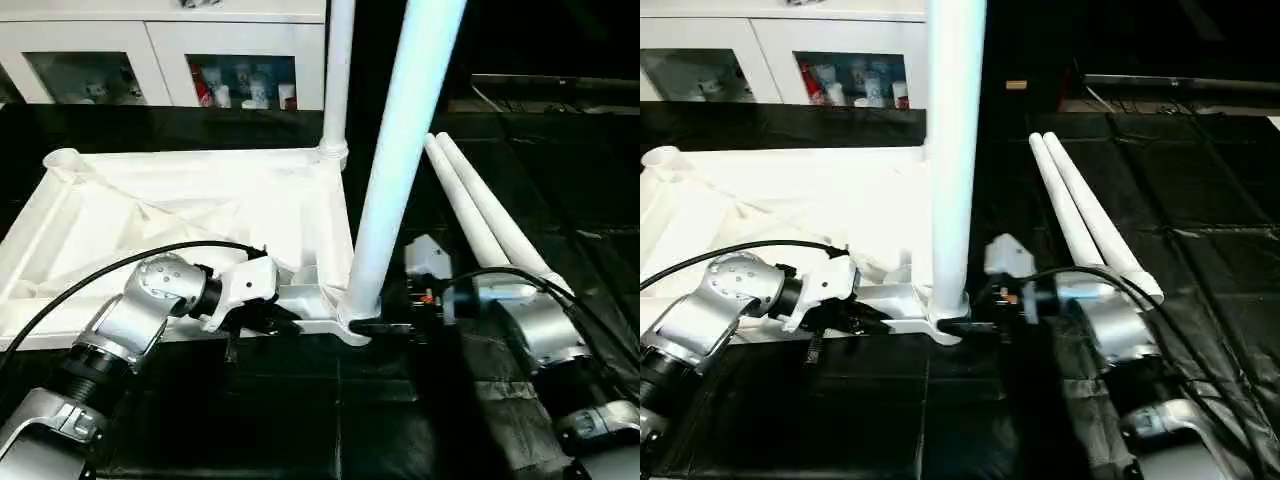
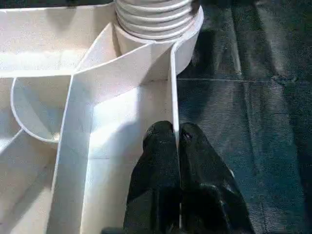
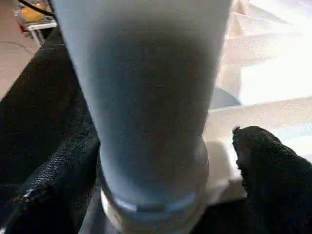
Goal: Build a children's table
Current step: Rotate leg to tighten
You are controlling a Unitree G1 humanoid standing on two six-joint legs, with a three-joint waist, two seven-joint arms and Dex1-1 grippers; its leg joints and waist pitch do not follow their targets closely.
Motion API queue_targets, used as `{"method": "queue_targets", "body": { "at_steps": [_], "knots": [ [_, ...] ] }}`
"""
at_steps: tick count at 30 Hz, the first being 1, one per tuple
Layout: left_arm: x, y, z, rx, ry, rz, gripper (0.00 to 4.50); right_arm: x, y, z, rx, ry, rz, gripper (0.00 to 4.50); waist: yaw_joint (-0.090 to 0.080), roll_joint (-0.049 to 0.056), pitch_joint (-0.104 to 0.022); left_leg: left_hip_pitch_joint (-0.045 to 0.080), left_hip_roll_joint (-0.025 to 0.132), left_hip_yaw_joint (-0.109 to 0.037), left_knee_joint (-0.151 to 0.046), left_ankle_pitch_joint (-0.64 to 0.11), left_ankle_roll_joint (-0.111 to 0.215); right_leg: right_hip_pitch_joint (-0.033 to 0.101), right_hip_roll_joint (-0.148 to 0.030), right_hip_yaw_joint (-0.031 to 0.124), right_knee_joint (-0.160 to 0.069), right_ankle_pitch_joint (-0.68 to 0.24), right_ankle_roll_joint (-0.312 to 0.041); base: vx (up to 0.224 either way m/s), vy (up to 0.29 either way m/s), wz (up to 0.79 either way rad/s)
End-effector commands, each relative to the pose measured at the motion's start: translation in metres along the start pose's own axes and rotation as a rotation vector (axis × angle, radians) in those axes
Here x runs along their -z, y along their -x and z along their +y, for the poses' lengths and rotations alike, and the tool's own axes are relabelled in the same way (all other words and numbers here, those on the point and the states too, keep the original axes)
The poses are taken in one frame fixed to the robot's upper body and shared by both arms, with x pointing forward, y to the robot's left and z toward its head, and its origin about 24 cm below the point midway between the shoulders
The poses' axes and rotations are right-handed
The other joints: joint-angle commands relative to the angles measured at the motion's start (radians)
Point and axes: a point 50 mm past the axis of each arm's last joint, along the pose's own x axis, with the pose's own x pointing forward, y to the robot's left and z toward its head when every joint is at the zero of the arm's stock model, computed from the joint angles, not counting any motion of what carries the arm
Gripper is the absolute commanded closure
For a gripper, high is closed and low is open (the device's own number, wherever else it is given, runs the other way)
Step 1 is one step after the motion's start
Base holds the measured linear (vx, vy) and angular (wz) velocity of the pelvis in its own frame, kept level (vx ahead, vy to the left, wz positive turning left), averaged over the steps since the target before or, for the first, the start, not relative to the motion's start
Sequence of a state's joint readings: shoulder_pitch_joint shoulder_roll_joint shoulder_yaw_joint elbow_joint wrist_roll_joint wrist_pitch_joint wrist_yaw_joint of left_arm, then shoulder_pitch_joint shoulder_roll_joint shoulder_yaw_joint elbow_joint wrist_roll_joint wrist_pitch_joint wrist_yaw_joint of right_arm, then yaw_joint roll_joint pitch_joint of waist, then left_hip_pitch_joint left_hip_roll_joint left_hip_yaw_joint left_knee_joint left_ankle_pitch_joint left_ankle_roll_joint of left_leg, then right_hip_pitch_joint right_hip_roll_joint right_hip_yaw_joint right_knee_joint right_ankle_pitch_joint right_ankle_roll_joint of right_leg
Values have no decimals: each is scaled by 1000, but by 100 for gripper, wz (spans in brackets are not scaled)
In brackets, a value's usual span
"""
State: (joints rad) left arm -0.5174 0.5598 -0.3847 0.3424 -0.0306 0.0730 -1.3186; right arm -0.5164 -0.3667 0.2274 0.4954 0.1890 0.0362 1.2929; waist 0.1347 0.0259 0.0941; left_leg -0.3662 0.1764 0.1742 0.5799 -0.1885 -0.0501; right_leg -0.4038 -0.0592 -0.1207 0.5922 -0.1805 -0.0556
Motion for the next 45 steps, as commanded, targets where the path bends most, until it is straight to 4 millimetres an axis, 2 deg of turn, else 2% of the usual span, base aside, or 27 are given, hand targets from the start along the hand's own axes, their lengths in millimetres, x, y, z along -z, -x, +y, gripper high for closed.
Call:
{"method": "queue_targets", "body": {
  "at_steps": [1, 13, 21, 25, 26, 27, 28, 29, 30, 31, 32, 33, 34, 35, 36, 37, 38, 39, 40, 43, 44, 45],
  "knots": [
    [5, -12, -10, 108, -17, 53, 450, -1, -1, -2, -4, 0, 16, 48, -4, -2, -74, 8, 71, -22, -56, -99, 106, 61, -110, 77, -63, -186, -184, 0, 0, 0],
    [8, -10, -10, 110, -19, 64, 450, 2, -5, -1, -61, -38, 15, 155, -1, -1, -76, 7, 71, -23, -54, -97, 101, 60, -108, 76, -59, -187, -176, 0, 0, 0],
    [10, -13, -7, 70, 35, 33, 450, 7, -7, 4, -70, -80, 4, 168, 1, -1, -76, 9, 71, -22, -54, -104, 98, 60, -108, 77, -61, -189, -177, 0, 0, 0],
    [5, -18, 1, -26, 114, -30, 450, 15, -13, 6, 7, -140, -3, 169, 2, 2, -71, 15, 74, -22, -57, -137, 87, 56, -110, 77, -69, -235, -176, 0, 0, 0],
    [5, -18, 1, -30, 117, -32, 450, 15, -14, 6, 11, -142, -3, 169, 0, 2, -69, 13, 73, -23, -59, -155, 76, 58, -111, 76, -72, -271, -169, 0, 0, 0],
    [-4, -25, 9, -136, 183, -99, 450, 23, -24, 5, 152, -189, -4, 169, -3, 2, -65, 15, 73, -24, -62, -175, 63, 58, -112, 77, -77, -316, -156, 0, 0, 0],
    [-8, -28, 11, -179, 212, -125, 450, 26, -29, 3, 215, -207, -2, 169, -7, 6, -58, 22, 73, -27, -66, -213, 43, 53, -114, 76, -88, -383, -146, 0, 0, 0],
    [-11, -30, 12, -197, 225, -136, 450, 27, -32, 3, 245, -224, -5, 169, -10, 4, -56, 23, 73, -28, -68, -235, 32, 54, -116, 75, -92, -419, -138, 0, 0, 0],
    [-16, -35, 14, -238, 254, -157, 450, 29, -39, 1, 314, -266, -13, 169, -23, 0, -50, 27, 67, -34, -74, -285, 8, 57, -118, 70, -104, -515, -110, 0, 0, 0],
    [-16, -35, 14, -238, 254, -157, 450, 29, -39, 1, 314, -266, -13, 169, -23, 0, -50, 27, 67, -34, -74, -285, 8, 57, -118, 70, -104, -515, -110, 0, 0, 0],
    [-20, -39, 16, -277, 284, -174, 450, 30, -46, -1, 377, -298, -23, 169, -31, 0, -50, 30, 63, -36, -74, -307, 9, 58, -119, 68, -113, -557, -87, 0, 0, 0],
    [-24, -43, 16, -305, 312, -190, 450, 30, -53, -2, 427, -325, -30, 169, -41, 1, -49, 32, 65, -36, -75, -311, 7, 55, -119, 69, -114, -556, -87, 0, 0, 0],
    [-30, -50, 19, -359, 354, -209, 450, 29, -66, -7, 519, -363, -35, 169, -47, -1, -48, 33, 58, -36, -72, -316, 12, 54, -121, 67, -121, -579, -79, 0, 0, 0],
    [-30, -50, 19, -364, 358, -210, 450, 28, -67, -7, 527, -366, -35, 169, -55, -2, -46, 28, 58, -35, -73, -309, 10, 56, -120, 68, -118, -580, -78, 0, 0, 0],
    [-30, -50, 19, -364, 358, -210, 450, 28, -67, -7, 527, -366, -35, 169, -60, 0, -44, 24, 53, -41, -74, -316, 10, 61, -119, 58, -124, -614, -57, 0, 0, 0],
    [-30, -50, 19, -364, 358, -210, 450, 28, -67, -7, 527, -366, -35, 169, -62, 0, -45, 28, 52, -41, -74, -327, 16, 59, -118, 57, -131, -636, -34, 0, 0, 0],
    [-30, -50, 19, -364, 358, -210, 450, 28, -67, -7, 527, -366, -35, 169, -62, 0, -45, 28, 52, -41, -74, -327, 16, 59, -118, 57, -131, -636, -34, 0, 0, 0],
    [-30, -50, 19, -364, 358, -210, 450, 28, -67, -7, 527, -366, -35, 169, -62, -1, -50, 35, 51, -37, -75, -305, 32, 57, -116, 62, -133, -591, -36, 0, 0, 0],
    [-30, -50, 19, -364, 358, -210, 450, 28, -67, -7, 527, -366, -35, 169, -61, 1, -49, 32, 54, -37, -79, -289, 40, 56, -114, 64, -130, -559, -49, 0, 0, 0],
    [-31, -51, 19, -368, 360, -211, 450, 28, -68, -7, 531, -369, -35, 169, -63, 2, -48, 32, 57, -36, -80, -298, 41, 55, -114, 66, -125, -537, -67, 0, 0, 0],
    [-33, -53, 22, -402, 380, -214, 450, 27, -74, -9, 566, -391, -36, 169, -63, 2, -48, 32, 57, -36, -80, -298, 41, 55, -114, 66, -125, -537, -67, 0, 0, 0],
    [-37, -58, 25, -450, 394, -210, 450, 24, -81, -12, 614, -417, -46, 100, -68, 2, -48, 33, 58, -37, -81, -299, 32, 53, -115, 67, -121, -528, -84, 0, 0, 0]
  ]
}}
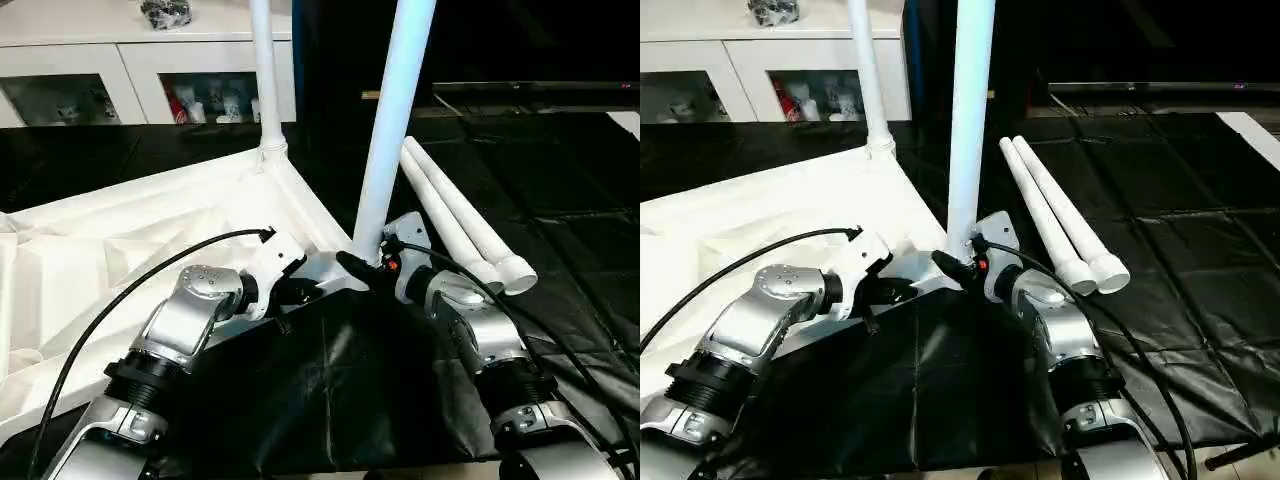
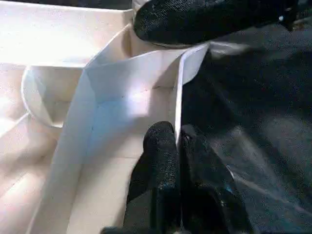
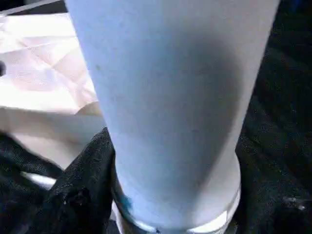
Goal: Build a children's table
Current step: Rotate leg to tighten
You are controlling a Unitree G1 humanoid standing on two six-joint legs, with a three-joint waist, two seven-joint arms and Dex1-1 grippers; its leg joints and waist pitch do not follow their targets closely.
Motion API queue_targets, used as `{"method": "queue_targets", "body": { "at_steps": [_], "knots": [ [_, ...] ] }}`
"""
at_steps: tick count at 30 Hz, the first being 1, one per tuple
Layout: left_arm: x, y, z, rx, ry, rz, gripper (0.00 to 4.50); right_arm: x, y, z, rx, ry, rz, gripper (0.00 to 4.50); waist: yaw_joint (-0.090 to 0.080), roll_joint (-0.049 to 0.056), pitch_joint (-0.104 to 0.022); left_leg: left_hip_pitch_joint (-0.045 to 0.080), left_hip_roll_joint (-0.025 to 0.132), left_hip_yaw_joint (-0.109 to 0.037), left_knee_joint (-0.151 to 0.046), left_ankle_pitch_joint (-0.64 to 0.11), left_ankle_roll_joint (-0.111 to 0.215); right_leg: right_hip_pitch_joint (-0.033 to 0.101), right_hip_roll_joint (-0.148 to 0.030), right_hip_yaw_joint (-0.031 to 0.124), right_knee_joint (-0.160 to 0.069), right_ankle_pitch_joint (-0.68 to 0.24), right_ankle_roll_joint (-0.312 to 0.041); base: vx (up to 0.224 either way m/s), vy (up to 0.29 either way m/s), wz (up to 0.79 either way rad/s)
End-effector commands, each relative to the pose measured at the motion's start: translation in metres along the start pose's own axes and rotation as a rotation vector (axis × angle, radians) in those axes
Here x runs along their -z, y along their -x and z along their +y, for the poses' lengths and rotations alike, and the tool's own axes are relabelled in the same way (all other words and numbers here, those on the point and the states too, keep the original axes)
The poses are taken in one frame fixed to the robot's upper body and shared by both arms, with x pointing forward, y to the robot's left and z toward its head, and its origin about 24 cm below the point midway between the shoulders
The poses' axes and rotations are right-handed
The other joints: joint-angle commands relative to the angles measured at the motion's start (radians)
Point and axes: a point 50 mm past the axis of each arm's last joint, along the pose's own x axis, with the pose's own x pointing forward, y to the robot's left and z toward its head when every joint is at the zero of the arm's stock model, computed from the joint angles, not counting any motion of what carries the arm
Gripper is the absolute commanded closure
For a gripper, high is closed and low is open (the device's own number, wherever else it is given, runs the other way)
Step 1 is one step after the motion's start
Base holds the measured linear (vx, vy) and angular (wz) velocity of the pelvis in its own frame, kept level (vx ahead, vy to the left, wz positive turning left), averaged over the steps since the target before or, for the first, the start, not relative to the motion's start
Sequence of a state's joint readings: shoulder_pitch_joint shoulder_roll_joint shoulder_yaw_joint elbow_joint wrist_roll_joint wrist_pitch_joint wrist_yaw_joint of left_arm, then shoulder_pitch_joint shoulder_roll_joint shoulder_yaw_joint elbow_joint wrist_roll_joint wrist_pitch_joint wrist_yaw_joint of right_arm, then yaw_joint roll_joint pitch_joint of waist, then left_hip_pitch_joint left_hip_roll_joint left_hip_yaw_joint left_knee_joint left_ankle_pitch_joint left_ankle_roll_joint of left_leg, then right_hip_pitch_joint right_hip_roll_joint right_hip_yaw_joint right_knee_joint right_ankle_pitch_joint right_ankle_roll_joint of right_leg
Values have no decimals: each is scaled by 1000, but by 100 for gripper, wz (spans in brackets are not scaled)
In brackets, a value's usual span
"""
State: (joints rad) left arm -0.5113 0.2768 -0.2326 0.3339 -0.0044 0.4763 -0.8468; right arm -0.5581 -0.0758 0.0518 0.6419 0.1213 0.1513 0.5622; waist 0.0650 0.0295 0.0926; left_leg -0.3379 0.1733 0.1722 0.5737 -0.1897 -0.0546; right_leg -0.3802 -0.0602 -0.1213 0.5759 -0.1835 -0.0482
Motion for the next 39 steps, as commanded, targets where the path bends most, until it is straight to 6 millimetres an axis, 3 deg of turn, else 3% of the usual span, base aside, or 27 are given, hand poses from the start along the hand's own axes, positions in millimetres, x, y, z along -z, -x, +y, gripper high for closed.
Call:
{"method": "queue_targets", "body": {
  "at_steps": [1, 5, 6, 10, 14, 17, 21, 25, 26, 28, 31, 34, 38, 39],
  "knots": [
    [-25, -20, -16, -10, -4, -103, 450, 23, -20, 33, -46, -95, 90, 100, -1, -6, -46, 5, 61, -36, -74, -301, 32, 30, -115, 65, -107, -537, -91, 0, 0, 0],
    [-25, -21, -16, -46, -38, -82, 450, 16, -21, 31, 4, -103, 30, 55, 0, -1, -48, 9, 59, -34, -72, -307, 37, 26, -118, 68, -113, -550, -80, 0, 0, 0],
    [-22, -17, -14, -38, -44, -72, 450, 14, -17, 26, -1, -93, 10, 55, 0, -2, -49, 2, 60, -34, -75, -295, 43, 30, -115, 70, -107, -519, -83, 0, 0, 0],
    [-17, -12, -10, -33, -54, -56, 450, 12, -8, 19, -27, -77, -22, 11, 4, -1, -56, -3, 64, -30, -75, -248, 57, 34, -114, 77, -93, -412, -116, 0, 0, 0],
    [-10, -5, -6, -23, -71, -36, 450, 9, 6, 13, -114, -14, -41, 3, 8, -1, -60, -7, 64, -27, -71, -208, 76, 39, -112, 77, -86, -356, -135, 0, 0, 0],
    [-6, 0, -4, 3, -93, -18, 450, 7, 17, 10, -198, 45, -38, 3, 16, -2, -70, -19, 64, -26, -64, -125, 103, 49, -110, 77, -70, -252, -152, 0, 0, 0],
    [0, 9, -4, 107, -165, 0, 450, 1, 34, -2, -276, 131, -16, 3, 23, -3, -80, -24, 60, -23, -53, -56, 137, 51, -106, 74, -57, -151, -170, 13, -5, 0],
    [8, 19, -6, 227, -240, 42, 450, -8, 48, -12, -354, 228, 10, 3, 32, -1, -89, -25, 64, -25, -44, 11, 169, 47, -101, 73, -35, -25, -196, 0, 0, 0],
    [10, 22, -6, 250, -262, 61, 450, -10, 52, -14, -383, 247, 16, 3, 34, 2, -87, -26, 69, -25, -40, 15, 193, 41, -99, 70, -29, 8, -211, 0, 0, 0],
    [14, 25, -5, 285, -286, 85, 450, -13, 57, -15, -441, 268, 31, 3, 38, 3, -83, -25, 71, -23, -41, -17, 196, 38, -100, 70, -34, -25, -215, 0, 0, 0],
    [16, 28, -4, 313, -304, 99, 450, -15, 62, -15, -500, 291, 53, 3, 45, 3, -78, -22, 74, -22, -46, -68, 166, 38, -105, 72, -44, -110, -203, 0, 0, 0],
    [17, 31, -5, 390, -343, 117, 450, -17, 68, -13, -595, 344, 89, 3, 49, -5, -71, -21, 70, -21, -49, -138, 120, 36, -107, 75, -57, -239, -176, 0, 0, 0],
    [17, 34, -6, 451, -369, 127, 450, -17, 70, -12, -664, 365, 116, 3, 51, -6, -69, -19, 70, -20, -51, -152, 109, 35, -107, 77, -62, -296, -149, 0, 0, 0],
    [18, 35, -7, 473, -379, 133, 450, -17, 71, -11, -690, 366, 127, 20, 51, -6, -70, -19, 70, -20, -50, -149, 108, 35, -106, 78, -62, -293, -149, 0, 0, 0]
  ]
}}
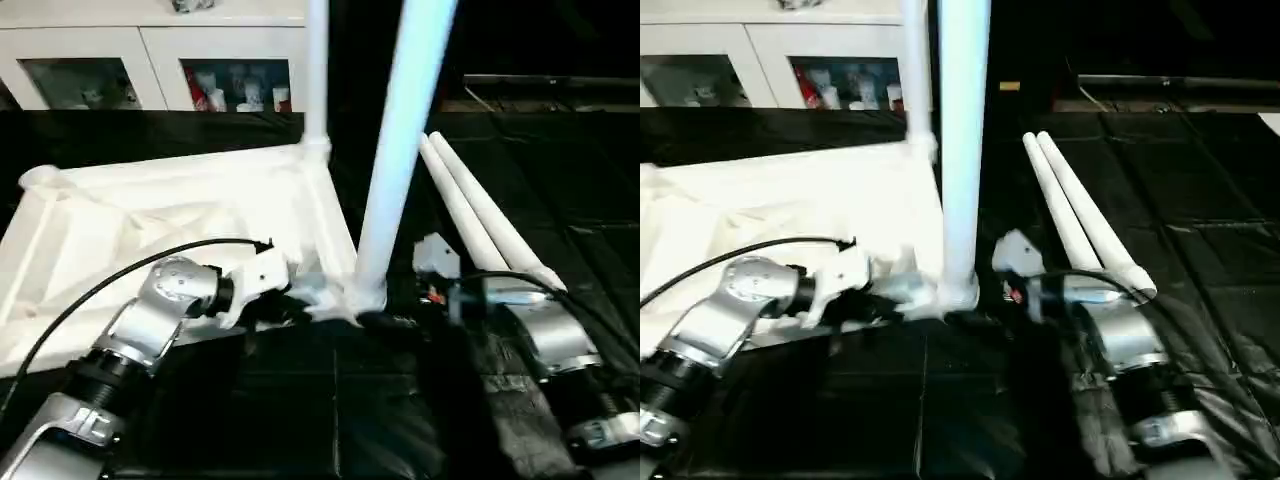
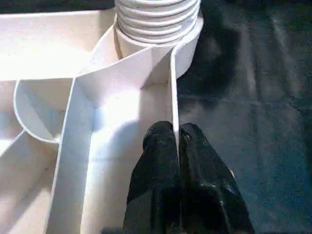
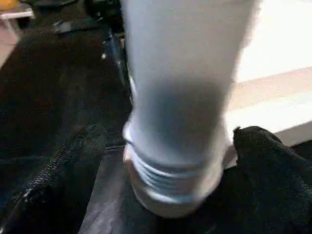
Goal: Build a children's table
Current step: Rotate leg to tighten
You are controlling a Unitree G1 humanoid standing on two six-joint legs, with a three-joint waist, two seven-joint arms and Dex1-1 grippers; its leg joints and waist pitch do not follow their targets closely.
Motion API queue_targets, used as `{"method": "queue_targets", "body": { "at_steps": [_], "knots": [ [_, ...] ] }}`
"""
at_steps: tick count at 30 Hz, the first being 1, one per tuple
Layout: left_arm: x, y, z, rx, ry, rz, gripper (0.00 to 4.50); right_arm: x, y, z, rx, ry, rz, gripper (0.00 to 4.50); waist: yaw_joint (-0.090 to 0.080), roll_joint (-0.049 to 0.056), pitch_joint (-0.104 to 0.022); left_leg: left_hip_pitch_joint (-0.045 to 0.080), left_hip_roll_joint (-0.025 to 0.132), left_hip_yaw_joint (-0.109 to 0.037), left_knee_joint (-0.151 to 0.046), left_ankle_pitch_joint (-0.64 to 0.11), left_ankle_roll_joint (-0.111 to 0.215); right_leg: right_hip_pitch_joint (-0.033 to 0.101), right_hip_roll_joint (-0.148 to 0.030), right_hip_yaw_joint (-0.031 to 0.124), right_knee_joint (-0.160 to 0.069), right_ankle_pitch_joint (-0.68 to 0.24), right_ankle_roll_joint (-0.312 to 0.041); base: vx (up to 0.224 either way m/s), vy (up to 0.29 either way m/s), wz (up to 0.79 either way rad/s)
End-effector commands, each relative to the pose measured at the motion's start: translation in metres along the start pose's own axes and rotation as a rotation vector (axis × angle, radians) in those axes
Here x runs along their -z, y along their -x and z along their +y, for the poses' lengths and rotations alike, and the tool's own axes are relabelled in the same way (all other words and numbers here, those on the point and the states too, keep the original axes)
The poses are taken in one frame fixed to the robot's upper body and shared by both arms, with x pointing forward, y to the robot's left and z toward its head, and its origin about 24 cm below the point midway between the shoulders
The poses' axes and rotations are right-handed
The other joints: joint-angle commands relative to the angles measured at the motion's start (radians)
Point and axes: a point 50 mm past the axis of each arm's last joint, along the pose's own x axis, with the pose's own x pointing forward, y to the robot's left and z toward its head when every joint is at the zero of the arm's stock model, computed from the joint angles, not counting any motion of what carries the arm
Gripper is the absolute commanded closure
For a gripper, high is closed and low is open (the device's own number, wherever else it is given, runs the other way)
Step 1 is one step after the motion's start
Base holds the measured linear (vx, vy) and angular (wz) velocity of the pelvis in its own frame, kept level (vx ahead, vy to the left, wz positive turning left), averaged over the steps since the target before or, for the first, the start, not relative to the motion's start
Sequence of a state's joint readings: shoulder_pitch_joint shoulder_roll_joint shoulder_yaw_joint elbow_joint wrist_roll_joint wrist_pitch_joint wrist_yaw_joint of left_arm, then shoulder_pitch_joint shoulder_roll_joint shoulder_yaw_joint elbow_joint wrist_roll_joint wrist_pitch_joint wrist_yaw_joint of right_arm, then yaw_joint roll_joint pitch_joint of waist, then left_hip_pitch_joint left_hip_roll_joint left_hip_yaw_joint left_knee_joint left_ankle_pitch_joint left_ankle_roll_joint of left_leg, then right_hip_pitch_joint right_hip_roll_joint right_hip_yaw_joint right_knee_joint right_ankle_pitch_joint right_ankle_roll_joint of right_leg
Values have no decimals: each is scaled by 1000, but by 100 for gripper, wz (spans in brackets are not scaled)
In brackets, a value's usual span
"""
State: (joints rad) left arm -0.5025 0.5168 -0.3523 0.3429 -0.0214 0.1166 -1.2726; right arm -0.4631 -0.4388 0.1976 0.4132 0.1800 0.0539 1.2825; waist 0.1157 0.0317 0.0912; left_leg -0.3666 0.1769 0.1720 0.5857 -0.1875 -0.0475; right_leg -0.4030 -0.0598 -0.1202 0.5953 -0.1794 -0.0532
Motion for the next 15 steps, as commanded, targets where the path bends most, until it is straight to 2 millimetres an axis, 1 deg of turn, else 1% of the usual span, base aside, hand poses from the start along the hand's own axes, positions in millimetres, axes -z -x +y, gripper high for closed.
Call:
{"method": "queue_targets", "body": {
  "at_steps": [1, 2, 4, 7, 9, 10, 11, 15],
  "knots": [
    [5, -7, -10, 128, -38, 55, 450, -4, -4, 3, -85, 22, 10, 30, 2, -7, -70, 10, 67, -21, -62, -146, 103, 56, -106, 76, -79, -288, -150, 0, 0, 0],
    [5, -7, -10, 130, -39, 55, 450, -4, -4, 3, -87, 21, 11, 38, 2, -7, -71, 10, 67, -20, -61, -142, 105, 57, -106, 76, -78, -279, -152, 0, 0, 0],
    [4, -7, -11, 154, -53, 64, 450, -3, -8, 2, -102, 15, 20, 50, 4, -8, -74, 10, 69, -21, -60, -121, 110, 56, -106, 76, -72, -241, -167, 0, 0, 0],
    [3, -7, -11, 159, -57, 59, 450, -5, -11, 4, -126, 8, 4, 86, 5, -8, -76, 6, 70, -21, -58, -102, 115, 58, -107, 75, -65, -195, -182, 0, 0, 0],
    [3, -7, -12, 163, -59, 58, 450, -5, -11, 5, -137, 7, 0, 95, 6, -8, -76, 6, 70, -22, -58, -103, 118, 59, -107, 75, -64, -192, -182, 0, 0, 0],
    [3, -7, -12, 169, -61, 58, 450, -6, -12, 6, -150, 6, -2, 119, 7, -9, -75, 4, 69, -21, -57, -99, 120, 60, -107, 75, -64, -191, -180, 0, 0, 0],
    [3, -7, -12, 172, -61, 58, 450, -6, -12, 6, -152, 6, -3, 119, 7, -9, -76, 4, 70, -22, -58, -98, 119, 60, -108, 75, -64, -191, -179, 0, 0, 0],
    [5, -7, -14, 190, -65, 59, 450, -4, -14, 9, -184, -8, -4, 157, 9, -9, -75, 5, 69, -21, -57, -98, 119, 59, -107, 75, -67, -205, -173, 0, 0, 0]
  ]
}}
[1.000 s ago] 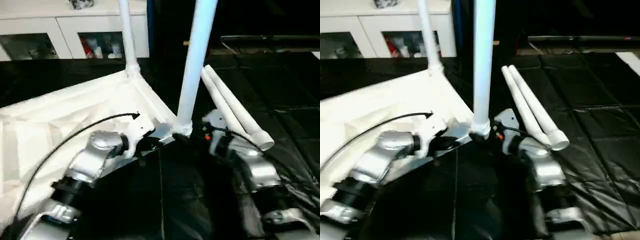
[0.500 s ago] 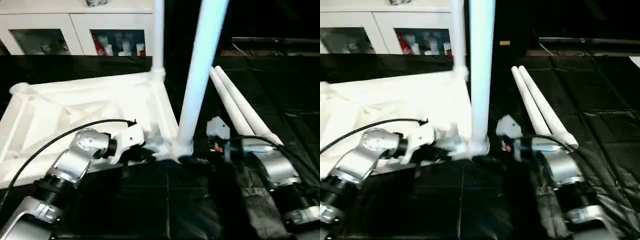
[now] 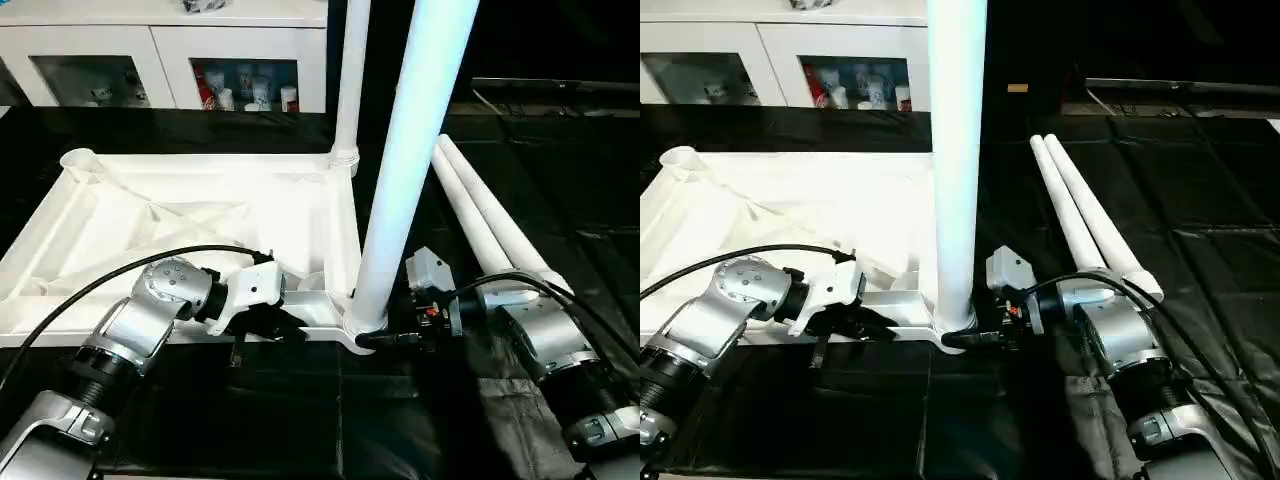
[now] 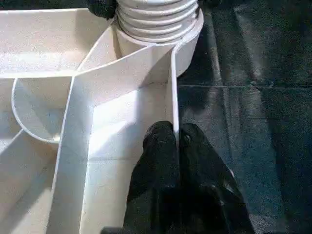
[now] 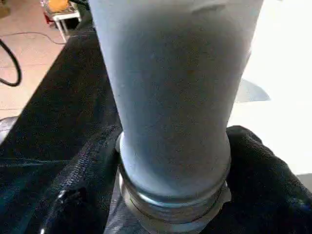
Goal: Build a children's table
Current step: Rotate leg to tighten
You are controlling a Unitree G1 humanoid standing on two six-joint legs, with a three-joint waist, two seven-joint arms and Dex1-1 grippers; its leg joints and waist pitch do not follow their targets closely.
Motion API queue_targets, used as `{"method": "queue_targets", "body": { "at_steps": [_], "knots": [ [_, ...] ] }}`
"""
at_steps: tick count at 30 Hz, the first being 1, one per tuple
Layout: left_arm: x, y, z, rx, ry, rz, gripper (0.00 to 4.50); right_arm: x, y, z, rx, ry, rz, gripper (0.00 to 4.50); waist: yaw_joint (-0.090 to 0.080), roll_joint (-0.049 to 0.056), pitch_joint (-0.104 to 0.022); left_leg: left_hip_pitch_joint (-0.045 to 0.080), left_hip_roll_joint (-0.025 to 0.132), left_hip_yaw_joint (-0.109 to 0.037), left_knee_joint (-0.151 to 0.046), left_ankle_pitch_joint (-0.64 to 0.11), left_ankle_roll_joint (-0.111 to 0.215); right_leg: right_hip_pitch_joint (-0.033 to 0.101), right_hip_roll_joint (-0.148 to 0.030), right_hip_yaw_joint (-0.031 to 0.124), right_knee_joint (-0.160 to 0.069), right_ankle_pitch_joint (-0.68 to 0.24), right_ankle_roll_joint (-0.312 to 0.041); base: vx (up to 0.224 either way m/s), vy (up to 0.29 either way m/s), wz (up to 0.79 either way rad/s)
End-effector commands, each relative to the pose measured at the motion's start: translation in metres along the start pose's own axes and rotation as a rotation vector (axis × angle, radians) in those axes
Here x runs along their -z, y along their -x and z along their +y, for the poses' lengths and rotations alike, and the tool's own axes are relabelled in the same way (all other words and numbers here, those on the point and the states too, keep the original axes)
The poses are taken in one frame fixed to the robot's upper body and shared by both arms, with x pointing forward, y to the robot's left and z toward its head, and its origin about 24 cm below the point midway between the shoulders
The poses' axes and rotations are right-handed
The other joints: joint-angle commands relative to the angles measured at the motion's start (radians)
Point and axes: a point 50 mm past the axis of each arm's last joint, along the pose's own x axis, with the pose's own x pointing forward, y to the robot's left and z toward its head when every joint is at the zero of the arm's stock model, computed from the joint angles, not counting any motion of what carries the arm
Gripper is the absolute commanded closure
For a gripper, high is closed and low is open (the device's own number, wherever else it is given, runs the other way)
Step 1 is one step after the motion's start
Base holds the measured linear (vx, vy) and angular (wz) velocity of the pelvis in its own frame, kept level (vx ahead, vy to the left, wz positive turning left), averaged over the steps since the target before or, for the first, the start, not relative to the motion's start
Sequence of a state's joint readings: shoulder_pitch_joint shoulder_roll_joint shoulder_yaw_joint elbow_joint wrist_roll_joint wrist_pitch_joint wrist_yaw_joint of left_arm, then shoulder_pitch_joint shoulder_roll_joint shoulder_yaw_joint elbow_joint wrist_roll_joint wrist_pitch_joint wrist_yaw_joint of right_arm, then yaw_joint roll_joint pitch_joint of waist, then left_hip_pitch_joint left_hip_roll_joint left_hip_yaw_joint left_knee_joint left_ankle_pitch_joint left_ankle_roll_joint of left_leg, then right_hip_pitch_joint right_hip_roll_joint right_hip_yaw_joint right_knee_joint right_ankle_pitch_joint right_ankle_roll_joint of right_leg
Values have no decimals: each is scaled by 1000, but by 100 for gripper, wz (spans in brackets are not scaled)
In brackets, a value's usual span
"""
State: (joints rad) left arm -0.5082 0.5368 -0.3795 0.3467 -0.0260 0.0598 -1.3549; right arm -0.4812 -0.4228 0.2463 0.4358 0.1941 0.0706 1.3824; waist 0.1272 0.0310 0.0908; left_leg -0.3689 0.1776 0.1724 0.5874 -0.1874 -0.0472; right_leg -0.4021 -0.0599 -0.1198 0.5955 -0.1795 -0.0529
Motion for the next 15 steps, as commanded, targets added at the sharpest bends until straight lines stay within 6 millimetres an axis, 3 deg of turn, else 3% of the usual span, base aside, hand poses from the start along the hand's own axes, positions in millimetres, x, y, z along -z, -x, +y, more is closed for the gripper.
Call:
{"method": "queue_targets", "body": {
  "at_steps": [1, 9, 12, 14, 15],
  "knots": [
    [5, -8, -8, 95, -9, 46, 450, -5, -3, 2, -41, 18, -5, 160, -2, -8, -74, 7, 68, -21, -59, -101, 118, 59, -107, 74, -67, -212, -171, 0, 0, 0],
    [5, -9, -6, 72, 15, 25, 450, -3, -4, 4, -47, -13, -31, 171, 1, -8, -76, 7, 68, -22, -58, -92, 115, 60, -107, 74, -65, -200, -171, 0, 0, 0],
    [-2, -13, 0, -16, 86, -58, 450, -1, -10, 6, 7, -62, -77, 171, 6, -10, -74, 9, 70, -21, -59, -92, 113, 57, -107, 75, -67, -208, -174, 0, 0, 0],
    [-9, -20, 11, -168, 166, -105, 450, 5, -27, -1, 227, -149, -92, 171, 2, -12, -69, 9, 69, -20, -62, -108, 102, 56, -106, 76, -71, -247, -162, 0, 0, 0],
    [-11, -22, 14, -208, 193, -119, 450, 7, -33, -4, 285, -166, -91, 171, -3, -6, -63, 14, 72, -23, -66, -139, 75, 49, -110, 76, -80, -300, -162, 0, 0, 0]
  ]
}}
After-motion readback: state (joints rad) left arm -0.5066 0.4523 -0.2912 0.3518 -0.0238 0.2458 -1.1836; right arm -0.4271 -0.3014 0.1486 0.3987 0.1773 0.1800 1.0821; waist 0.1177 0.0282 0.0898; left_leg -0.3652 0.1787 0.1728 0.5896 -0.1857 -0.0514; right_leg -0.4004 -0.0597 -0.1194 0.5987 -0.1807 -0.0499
